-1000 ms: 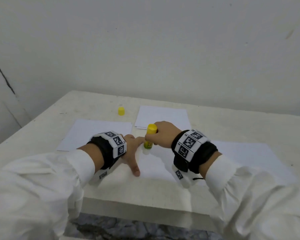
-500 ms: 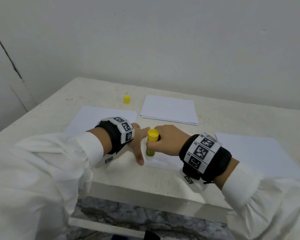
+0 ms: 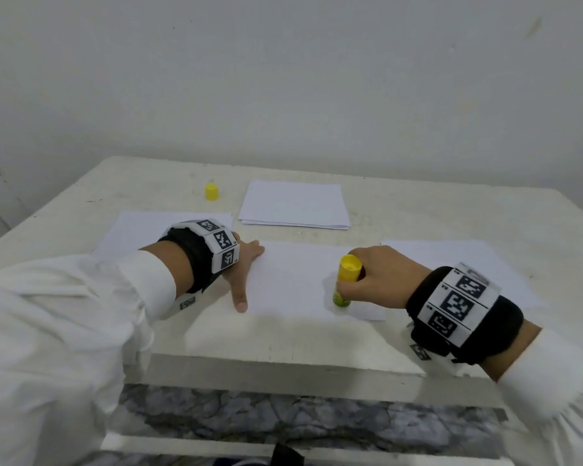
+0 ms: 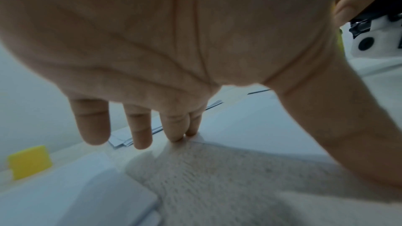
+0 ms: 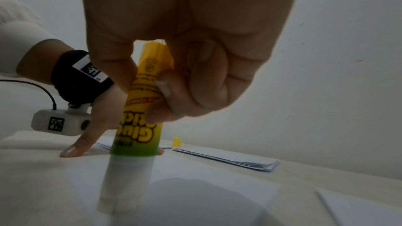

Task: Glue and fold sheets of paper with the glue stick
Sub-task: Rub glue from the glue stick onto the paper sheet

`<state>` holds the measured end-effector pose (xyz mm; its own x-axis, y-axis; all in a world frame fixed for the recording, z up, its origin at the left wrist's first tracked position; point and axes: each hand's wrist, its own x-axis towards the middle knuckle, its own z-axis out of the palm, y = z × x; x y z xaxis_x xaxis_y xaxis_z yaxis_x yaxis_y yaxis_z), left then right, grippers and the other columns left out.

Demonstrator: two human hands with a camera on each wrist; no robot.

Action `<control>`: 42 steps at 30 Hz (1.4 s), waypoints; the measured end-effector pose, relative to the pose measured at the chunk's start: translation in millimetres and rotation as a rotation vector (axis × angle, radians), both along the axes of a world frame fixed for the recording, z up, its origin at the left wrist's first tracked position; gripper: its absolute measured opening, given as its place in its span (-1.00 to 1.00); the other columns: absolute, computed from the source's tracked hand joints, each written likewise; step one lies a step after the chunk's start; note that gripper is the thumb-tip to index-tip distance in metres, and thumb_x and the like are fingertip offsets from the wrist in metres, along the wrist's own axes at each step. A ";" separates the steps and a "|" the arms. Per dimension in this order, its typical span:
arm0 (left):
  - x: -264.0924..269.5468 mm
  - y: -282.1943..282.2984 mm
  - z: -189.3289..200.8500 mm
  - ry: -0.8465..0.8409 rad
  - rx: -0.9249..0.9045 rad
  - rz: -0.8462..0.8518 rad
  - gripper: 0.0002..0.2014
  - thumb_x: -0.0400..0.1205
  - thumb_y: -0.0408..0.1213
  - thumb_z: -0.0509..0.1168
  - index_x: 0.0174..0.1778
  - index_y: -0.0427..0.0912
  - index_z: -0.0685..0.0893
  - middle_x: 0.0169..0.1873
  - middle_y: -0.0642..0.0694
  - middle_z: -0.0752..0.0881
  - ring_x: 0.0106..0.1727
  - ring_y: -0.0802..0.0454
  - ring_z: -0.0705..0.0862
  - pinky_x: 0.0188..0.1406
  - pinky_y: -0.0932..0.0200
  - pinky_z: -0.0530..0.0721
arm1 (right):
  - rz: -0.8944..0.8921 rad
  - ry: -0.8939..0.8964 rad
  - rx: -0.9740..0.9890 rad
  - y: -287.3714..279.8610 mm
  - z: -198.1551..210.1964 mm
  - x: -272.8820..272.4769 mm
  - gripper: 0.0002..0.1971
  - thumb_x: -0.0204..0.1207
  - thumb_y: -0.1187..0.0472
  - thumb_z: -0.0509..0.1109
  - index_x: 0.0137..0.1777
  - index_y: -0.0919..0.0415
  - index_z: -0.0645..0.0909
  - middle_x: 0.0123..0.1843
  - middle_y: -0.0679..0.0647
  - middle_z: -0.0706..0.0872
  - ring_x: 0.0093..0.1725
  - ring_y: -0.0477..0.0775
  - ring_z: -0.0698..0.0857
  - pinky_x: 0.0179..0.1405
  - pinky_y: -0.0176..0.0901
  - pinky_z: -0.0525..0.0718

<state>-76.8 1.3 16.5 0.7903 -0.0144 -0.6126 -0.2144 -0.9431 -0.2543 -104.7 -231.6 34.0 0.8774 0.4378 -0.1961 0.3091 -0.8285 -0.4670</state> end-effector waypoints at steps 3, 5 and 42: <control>-3.4 -5.9 5.7 -0.020 0.021 -0.005 0.20 0.38 0.19 0.51 0.68 -0.10 -0.19 0.66 -0.12 0.01 0.65 -0.18 0.06 0.56 -0.10 0.12 | -0.054 -0.001 -0.017 -26.3 1.3 0.0 -0.76 0.42 0.10 0.44 -0.17 0.31 0.59 -0.26 0.03 0.62 -0.29 -0.03 0.53 -0.29 -0.19 0.49; -3.3 -4.8 6.5 -0.035 0.004 0.018 0.23 0.32 0.19 0.54 0.68 -0.07 -0.16 0.62 -0.18 0.11 0.62 -0.21 0.14 0.54 -0.11 0.19 | -0.070 0.001 -0.042 -36.1 2.6 3.6 -0.75 0.42 0.10 0.43 -0.13 0.32 0.61 -0.23 0.04 0.63 -0.27 -0.02 0.54 -0.27 -0.17 0.51; 27.1 -108.8 -7.9 -0.126 -0.223 -0.120 -0.11 0.52 0.14 0.40 0.68 -0.03 0.11 0.61 -0.13 0.19 0.60 -0.16 0.22 0.51 -0.02 0.26 | -0.149 -0.026 -0.011 -35.9 -0.6 20.1 -0.75 0.43 0.11 0.40 -0.33 0.20 0.42 -0.34 0.02 0.50 -0.35 -0.02 0.45 -0.36 -0.17 0.39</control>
